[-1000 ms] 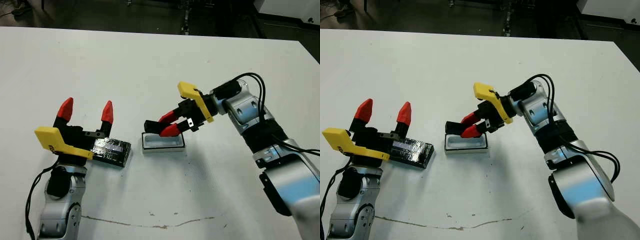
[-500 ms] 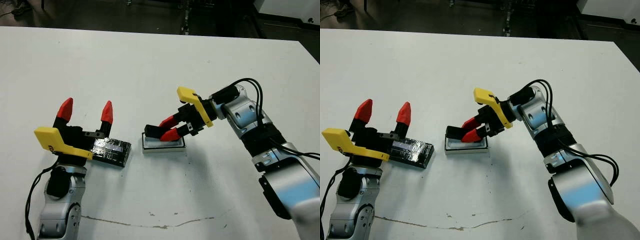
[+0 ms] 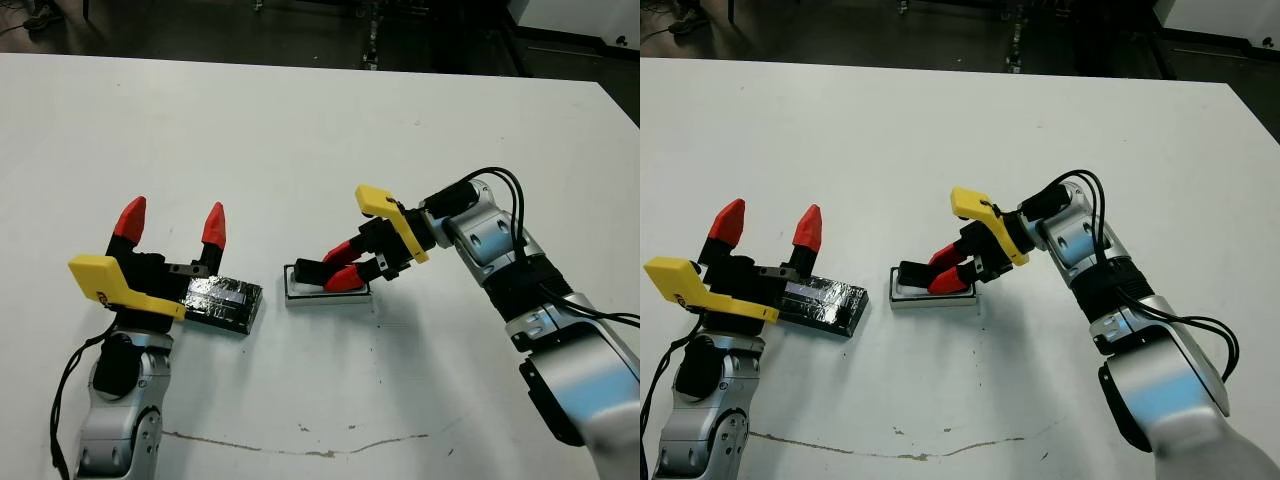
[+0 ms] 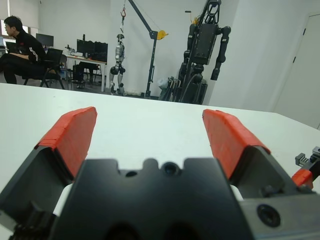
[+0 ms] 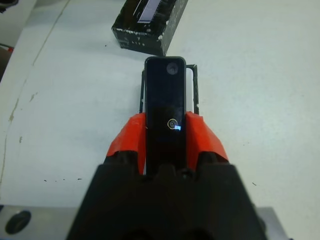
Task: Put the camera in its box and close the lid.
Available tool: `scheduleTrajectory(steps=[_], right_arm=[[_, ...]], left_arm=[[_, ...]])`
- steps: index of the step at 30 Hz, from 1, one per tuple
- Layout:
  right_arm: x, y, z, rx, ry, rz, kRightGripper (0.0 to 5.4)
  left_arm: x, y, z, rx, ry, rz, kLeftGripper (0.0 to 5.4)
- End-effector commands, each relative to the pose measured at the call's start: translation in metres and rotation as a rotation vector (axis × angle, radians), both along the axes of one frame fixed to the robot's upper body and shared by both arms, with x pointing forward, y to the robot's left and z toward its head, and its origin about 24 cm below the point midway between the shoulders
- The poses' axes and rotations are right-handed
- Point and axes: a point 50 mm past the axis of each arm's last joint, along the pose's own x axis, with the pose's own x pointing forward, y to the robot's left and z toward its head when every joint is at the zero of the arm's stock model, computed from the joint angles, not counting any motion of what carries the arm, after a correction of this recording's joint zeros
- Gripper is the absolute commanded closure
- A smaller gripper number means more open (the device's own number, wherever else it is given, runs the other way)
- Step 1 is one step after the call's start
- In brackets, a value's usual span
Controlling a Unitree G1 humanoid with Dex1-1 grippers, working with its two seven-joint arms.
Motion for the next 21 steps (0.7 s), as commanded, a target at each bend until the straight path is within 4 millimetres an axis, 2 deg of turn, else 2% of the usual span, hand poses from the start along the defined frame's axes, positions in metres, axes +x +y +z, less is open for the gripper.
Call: scheduleTrajectory(steps=[1,17,21], right_arm=[[-0.0013,-0.0134,-0.0077,-0.040,0.002,-0.029,3.73],[0.0008,-0.0207,-0.0064,-0.089,-0.039,-0.015,3.73],[0.0010,-0.0185,-0.0067,-0.075,-0.057,0.004,3.06]], left_arm=[[-0.0021,0.0022,-0.0038,0.010,0.015,0.009,0.00],[-0.0017,0.0019,-0.0040,0.005,0.015,0.006,0.00],[-0.0021,0.0019,-0.0041,0.006,0.017,0.005,0.00]])
